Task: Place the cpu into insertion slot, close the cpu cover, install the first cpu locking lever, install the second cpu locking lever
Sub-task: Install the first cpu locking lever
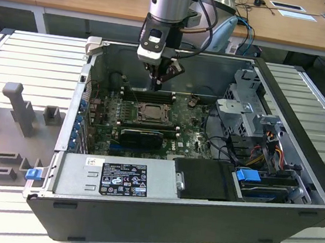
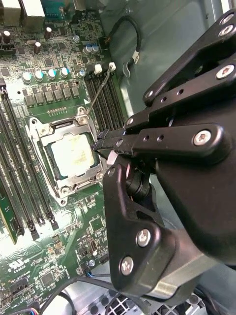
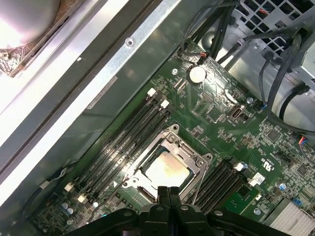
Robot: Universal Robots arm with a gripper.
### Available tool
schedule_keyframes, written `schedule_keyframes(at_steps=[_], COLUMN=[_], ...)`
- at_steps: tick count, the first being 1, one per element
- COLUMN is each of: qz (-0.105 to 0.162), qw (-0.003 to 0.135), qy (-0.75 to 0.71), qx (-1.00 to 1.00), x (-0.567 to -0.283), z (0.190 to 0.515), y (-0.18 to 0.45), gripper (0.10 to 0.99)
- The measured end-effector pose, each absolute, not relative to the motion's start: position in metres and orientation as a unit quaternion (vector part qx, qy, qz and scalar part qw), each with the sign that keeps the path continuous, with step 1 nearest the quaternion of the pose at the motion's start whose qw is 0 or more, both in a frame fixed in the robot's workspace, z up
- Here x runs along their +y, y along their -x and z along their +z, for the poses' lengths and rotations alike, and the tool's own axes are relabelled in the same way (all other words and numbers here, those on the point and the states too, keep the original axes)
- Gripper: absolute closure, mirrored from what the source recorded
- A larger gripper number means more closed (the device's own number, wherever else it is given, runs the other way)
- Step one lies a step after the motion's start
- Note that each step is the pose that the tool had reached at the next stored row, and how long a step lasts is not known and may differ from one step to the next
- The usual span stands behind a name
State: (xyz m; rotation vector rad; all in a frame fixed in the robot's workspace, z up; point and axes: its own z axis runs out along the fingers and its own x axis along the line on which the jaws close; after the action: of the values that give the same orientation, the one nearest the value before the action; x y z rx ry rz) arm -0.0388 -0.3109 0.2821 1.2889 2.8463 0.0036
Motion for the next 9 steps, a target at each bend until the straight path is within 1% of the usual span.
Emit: schedule_keyframes(at_steps=[9], qz=[0.001], qw=[0.008], qy=[-0.398], qx=[0.917], x=[-0.3109], z=[0.2821], y=[0.0388], gripper=[0.98])
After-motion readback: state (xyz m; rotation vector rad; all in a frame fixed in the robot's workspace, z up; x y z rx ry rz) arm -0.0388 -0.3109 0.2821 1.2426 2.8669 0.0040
